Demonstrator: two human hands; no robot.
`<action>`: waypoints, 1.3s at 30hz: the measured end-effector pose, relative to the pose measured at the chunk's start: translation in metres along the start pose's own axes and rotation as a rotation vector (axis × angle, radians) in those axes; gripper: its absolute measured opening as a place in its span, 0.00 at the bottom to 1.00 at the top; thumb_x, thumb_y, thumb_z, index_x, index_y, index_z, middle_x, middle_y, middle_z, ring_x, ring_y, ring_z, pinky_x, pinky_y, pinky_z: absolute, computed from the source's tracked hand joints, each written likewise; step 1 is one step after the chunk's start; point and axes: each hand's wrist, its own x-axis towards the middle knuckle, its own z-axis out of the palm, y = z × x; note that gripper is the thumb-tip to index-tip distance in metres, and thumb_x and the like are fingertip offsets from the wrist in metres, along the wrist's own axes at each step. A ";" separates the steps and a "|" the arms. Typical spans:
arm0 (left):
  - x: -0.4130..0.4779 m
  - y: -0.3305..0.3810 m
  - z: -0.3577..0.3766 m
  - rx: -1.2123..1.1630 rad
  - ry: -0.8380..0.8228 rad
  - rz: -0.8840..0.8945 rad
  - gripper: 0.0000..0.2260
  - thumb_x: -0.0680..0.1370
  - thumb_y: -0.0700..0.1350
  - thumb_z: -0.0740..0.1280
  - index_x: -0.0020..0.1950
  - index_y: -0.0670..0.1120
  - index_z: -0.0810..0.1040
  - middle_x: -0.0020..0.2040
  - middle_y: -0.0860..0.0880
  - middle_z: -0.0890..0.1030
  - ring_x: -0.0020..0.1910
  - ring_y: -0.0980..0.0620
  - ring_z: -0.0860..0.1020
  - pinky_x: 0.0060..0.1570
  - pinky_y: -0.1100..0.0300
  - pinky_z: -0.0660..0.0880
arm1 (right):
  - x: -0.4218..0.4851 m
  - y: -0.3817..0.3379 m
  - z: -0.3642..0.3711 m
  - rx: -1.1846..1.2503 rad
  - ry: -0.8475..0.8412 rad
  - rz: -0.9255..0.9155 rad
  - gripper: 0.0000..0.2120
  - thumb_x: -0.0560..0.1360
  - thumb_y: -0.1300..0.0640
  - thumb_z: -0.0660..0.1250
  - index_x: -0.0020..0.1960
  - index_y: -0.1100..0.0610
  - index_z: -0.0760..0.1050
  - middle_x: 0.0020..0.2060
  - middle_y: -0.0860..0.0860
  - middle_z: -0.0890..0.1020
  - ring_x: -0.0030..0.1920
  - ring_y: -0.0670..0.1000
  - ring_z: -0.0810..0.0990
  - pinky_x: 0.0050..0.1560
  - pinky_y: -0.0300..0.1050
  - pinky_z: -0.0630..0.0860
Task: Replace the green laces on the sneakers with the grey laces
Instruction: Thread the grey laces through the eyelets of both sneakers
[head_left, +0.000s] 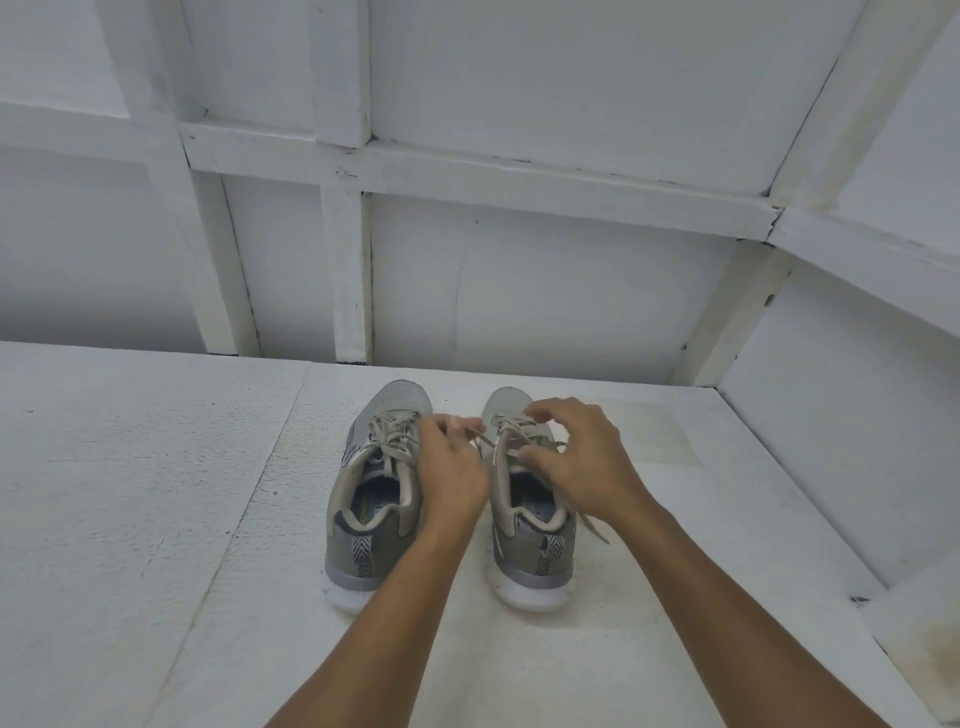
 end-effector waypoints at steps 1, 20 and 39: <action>0.000 0.011 -0.002 -0.071 0.040 0.011 0.09 0.84 0.43 0.52 0.49 0.44 0.70 0.46 0.48 0.82 0.49 0.53 0.81 0.45 0.69 0.70 | -0.002 0.004 -0.005 0.072 0.025 0.016 0.17 0.72 0.51 0.73 0.60 0.46 0.75 0.54 0.42 0.78 0.58 0.46 0.71 0.59 0.45 0.69; 0.029 0.069 -0.022 1.323 -0.817 0.168 0.13 0.79 0.42 0.60 0.50 0.40 0.84 0.44 0.49 0.86 0.51 0.50 0.81 0.52 0.56 0.78 | -0.017 0.053 -0.006 0.126 -0.047 0.146 0.04 0.77 0.55 0.67 0.45 0.48 0.79 0.32 0.46 0.77 0.34 0.46 0.73 0.35 0.34 0.67; 0.046 0.092 0.010 0.752 -0.697 0.491 0.21 0.76 0.42 0.71 0.67 0.53 0.74 0.47 0.53 0.84 0.46 0.58 0.79 0.46 0.70 0.73 | 0.008 -0.010 0.006 0.482 -0.002 0.281 0.13 0.76 0.50 0.68 0.59 0.50 0.71 0.48 0.42 0.79 0.46 0.42 0.78 0.38 0.33 0.70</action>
